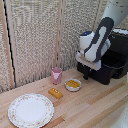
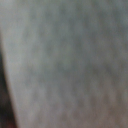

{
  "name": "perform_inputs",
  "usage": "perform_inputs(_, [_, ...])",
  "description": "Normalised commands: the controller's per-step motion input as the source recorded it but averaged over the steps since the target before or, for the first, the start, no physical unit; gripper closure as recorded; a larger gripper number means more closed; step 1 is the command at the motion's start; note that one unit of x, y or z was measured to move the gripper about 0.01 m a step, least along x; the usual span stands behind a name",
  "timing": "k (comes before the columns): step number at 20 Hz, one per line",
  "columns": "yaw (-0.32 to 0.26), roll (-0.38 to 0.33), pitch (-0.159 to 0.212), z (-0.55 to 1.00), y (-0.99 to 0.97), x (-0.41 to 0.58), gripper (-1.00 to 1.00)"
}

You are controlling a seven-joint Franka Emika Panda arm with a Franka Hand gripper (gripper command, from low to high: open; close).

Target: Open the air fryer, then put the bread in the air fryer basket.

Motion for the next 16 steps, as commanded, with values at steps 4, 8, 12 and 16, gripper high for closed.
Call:
perform_inputs(4, [-0.046,-0.017,-0.048,0.04,0.14,0.002,-1.00])
perform_inputs(8, [0.050,0.001,-0.001,0.02,0.09,0.021,-1.00])
perform_inputs(12, [0.003,-0.010,0.042,0.53,0.09,0.000,-1.00])
perform_inputs(16, [-0.001,-0.047,0.056,0.79,0.19,-0.011,-1.00])
